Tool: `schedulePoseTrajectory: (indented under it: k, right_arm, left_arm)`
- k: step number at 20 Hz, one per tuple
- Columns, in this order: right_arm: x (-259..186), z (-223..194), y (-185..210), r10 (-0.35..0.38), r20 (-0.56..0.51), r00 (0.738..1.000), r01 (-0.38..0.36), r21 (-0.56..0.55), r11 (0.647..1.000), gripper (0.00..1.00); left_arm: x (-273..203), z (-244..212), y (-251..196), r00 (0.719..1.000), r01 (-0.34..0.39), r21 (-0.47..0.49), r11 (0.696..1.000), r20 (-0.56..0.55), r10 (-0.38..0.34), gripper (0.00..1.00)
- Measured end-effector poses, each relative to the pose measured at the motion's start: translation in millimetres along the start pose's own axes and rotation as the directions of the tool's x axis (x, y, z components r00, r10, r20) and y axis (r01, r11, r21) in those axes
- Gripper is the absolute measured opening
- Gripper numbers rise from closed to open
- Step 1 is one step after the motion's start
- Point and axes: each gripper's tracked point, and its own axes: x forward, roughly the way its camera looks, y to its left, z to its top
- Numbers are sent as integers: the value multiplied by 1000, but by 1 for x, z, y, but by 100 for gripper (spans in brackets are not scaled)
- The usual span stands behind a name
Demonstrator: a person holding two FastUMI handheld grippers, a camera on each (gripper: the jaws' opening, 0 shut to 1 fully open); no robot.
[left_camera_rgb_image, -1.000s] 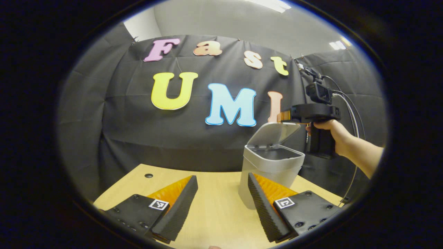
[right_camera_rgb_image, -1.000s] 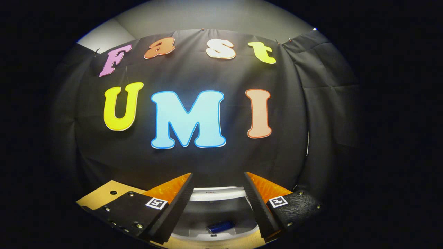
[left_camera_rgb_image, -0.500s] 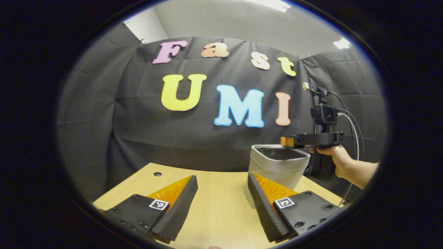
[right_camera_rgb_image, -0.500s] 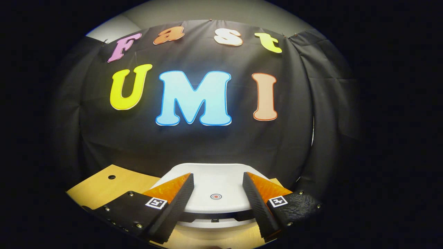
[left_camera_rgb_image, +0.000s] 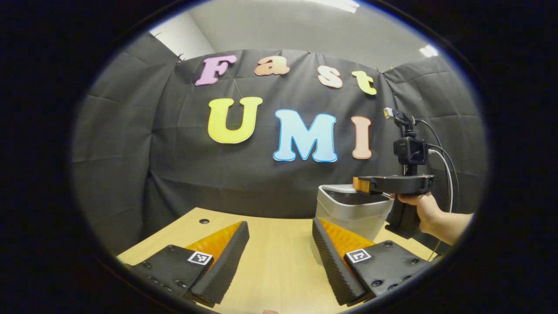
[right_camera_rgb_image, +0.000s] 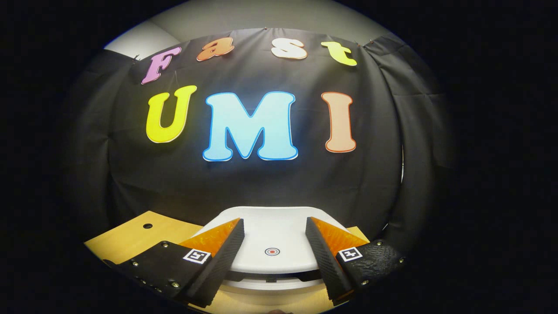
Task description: Press the lid of the desktop garbage bin to open it, pick up the crumpled paper on the desktop and throw it into the bin, then pick up the pop can on the desktop and drop it into the bin, and finally close the garbage bin lid.
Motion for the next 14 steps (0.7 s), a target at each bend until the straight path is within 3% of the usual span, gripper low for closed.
schedulePoseTrajectory:
  k: [10,14]
  right_arm:
    - [8,-23,3,11,29,1000,-9,-49,999,92]
    - [6,-23,1,6,33,999,-6,-20,1000,95]
  left_arm:
    - [8,-2,-13,1000,18,23,1000,-15,-17,95]
    - [12,-1,-17,1000,26,34,999,-17,-26,95]
